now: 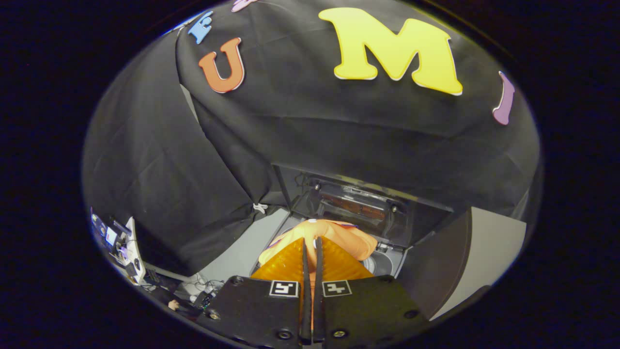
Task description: Put the clothes into the washing machine and then close the washing machine lid.
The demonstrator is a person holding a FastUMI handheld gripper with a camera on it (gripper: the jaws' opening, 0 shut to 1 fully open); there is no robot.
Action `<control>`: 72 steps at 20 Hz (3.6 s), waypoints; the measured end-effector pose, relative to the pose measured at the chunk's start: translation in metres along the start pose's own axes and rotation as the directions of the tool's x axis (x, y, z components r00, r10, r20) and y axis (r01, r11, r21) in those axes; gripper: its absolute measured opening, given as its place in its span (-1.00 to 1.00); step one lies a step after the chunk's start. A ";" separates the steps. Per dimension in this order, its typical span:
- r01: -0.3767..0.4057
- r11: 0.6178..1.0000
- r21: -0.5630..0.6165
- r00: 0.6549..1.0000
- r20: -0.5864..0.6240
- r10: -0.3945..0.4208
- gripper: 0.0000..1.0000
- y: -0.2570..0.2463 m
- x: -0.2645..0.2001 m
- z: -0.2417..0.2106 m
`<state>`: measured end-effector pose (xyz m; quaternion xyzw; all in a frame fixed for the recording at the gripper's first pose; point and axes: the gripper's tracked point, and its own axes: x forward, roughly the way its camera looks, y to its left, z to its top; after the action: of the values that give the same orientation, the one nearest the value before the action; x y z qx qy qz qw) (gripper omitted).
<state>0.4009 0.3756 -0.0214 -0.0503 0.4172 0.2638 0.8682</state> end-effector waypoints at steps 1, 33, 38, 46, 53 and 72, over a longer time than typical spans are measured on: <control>0.003 1.000 0.006 1.000 -0.008 -0.003 -0.90 0.000 0.006 -0.004; 0.214 0.937 0.276 0.969 -0.178 -0.169 -0.90 -0.056 0.191 -0.121; 0.249 0.931 0.266 0.959 -0.201 -0.198 -0.90 -0.066 0.207 -0.145; 0.242 0.929 0.280 0.956 -0.231 -0.180 -0.90 -0.063 0.214 -0.161; 0.235 0.947 0.221 0.950 -0.259 -0.175 0.80 -0.059 0.212 -0.169; 0.235 0.950 0.204 0.972 -0.019 -0.236 0.79 -0.049 0.070 -0.046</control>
<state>0.4287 0.3482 -0.1102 -0.0093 0.4307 0.1143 0.8952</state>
